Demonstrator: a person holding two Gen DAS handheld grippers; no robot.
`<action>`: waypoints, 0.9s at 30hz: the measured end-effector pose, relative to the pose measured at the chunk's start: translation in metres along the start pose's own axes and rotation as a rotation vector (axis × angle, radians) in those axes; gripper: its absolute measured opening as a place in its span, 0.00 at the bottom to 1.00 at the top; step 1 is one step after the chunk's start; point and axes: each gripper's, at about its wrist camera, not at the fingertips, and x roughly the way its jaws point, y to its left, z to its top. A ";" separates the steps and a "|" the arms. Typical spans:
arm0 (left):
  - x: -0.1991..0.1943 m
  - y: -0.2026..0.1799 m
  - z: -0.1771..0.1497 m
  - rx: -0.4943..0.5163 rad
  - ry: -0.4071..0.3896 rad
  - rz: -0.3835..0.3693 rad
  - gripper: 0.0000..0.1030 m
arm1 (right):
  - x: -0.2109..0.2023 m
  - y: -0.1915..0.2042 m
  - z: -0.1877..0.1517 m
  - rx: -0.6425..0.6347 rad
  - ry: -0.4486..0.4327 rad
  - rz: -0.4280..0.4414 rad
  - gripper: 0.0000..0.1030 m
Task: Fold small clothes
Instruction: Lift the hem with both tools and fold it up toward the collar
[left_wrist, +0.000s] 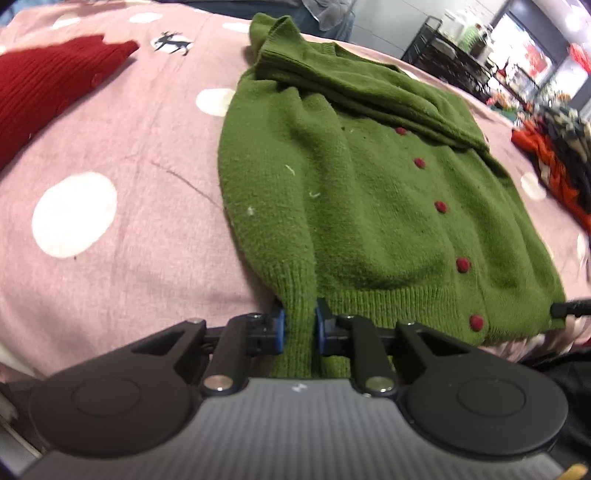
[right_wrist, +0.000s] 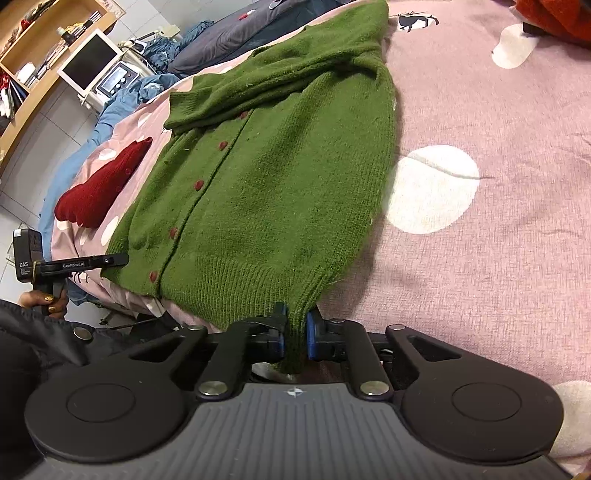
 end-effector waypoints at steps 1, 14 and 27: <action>0.000 0.003 0.000 -0.016 -0.002 -0.009 0.14 | 0.000 -0.001 0.000 0.004 -0.001 0.003 0.17; -0.012 -0.014 0.040 -0.001 -0.118 0.014 0.14 | -0.015 0.001 0.034 -0.012 -0.085 0.078 0.14; -0.009 -0.032 0.119 0.071 -0.267 -0.006 0.14 | -0.023 0.005 0.103 -0.111 -0.219 0.092 0.13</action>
